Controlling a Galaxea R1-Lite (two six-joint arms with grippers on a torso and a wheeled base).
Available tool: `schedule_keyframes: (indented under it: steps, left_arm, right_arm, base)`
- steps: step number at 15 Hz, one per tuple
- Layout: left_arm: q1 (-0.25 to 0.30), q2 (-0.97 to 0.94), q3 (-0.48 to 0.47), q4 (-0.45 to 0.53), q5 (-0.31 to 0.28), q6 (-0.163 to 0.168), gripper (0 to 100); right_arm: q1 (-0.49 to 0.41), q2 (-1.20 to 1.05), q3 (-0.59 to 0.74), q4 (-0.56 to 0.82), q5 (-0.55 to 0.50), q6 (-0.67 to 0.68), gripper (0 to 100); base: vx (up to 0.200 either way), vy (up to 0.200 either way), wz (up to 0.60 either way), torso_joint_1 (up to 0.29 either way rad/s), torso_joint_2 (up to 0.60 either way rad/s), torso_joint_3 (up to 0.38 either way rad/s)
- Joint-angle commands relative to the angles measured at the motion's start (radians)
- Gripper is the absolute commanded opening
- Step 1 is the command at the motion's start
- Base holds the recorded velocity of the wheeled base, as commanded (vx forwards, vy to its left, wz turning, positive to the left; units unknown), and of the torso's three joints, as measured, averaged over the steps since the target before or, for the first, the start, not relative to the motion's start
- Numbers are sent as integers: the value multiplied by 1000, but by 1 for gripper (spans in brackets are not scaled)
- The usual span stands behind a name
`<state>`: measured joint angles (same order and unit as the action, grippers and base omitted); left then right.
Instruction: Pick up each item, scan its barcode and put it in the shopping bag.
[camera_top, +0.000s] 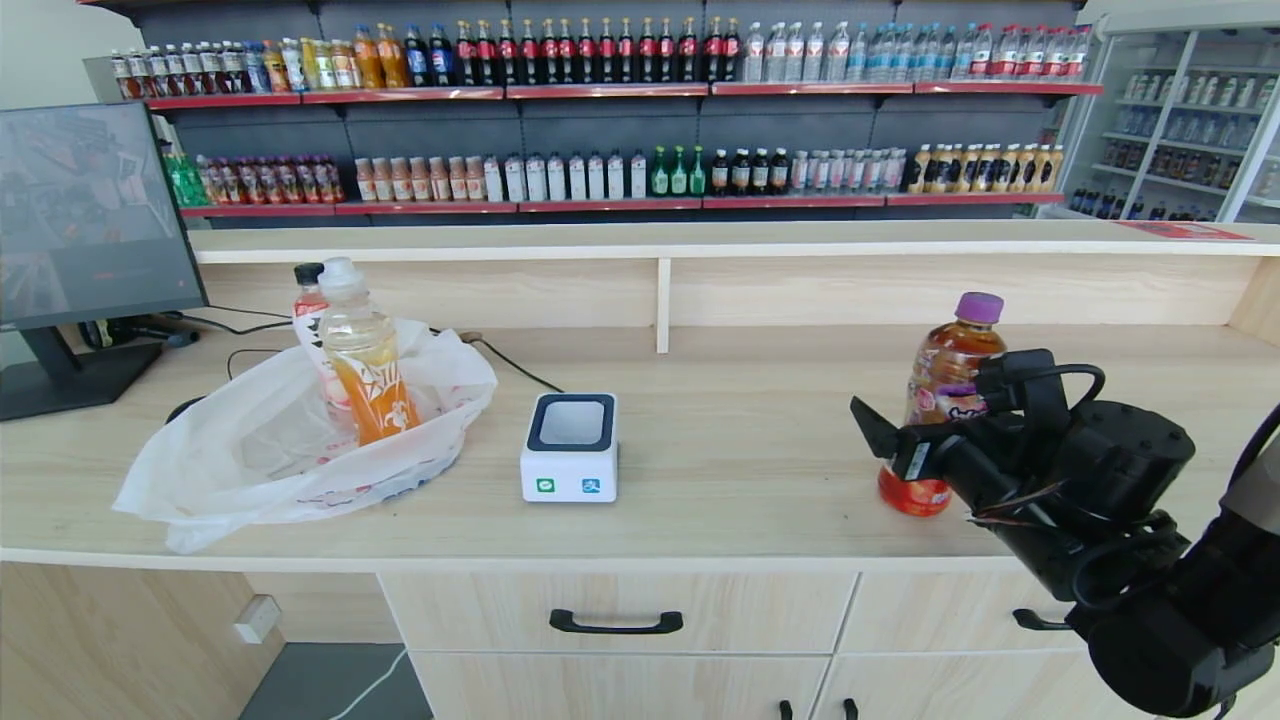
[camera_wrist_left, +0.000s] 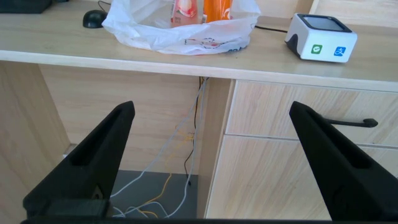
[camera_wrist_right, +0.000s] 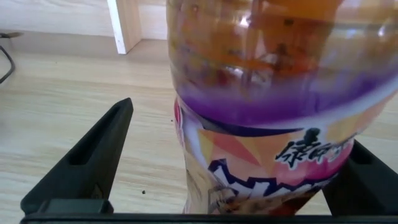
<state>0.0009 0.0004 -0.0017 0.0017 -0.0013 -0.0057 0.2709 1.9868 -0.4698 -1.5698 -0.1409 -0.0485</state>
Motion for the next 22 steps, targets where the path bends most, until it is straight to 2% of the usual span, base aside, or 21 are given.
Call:
schedule_keyframes:
  steps: [1, 12, 13, 22]
  left_arm:
    - [-1, 0, 0, 0, 0, 0, 100]
    - [1, 0, 0, 0, 0, -2, 100]
    - [-1, 0, 0, 0, 1, -2, 100]
    - [1, 0, 2, -2, 1, -2, 100]
  right_arm:
    - [-1, 4, -6, -1, 0, -1, 100]
    - [-12, -5, -20, -1, -2, -1, 100]
    - [-10, -3, -18, -1, -2, -1, 0]
    - [-10, -20, -10, -1, -2, -1, 0]
  base:
    - [0, 0, 0, 0, 0, 0]
    - [0, 0, 0, 0, 0, 0]
    - [0, 0, 0, 0, 0, 0]
    - [0, 0, 0, 0, 0, 0]
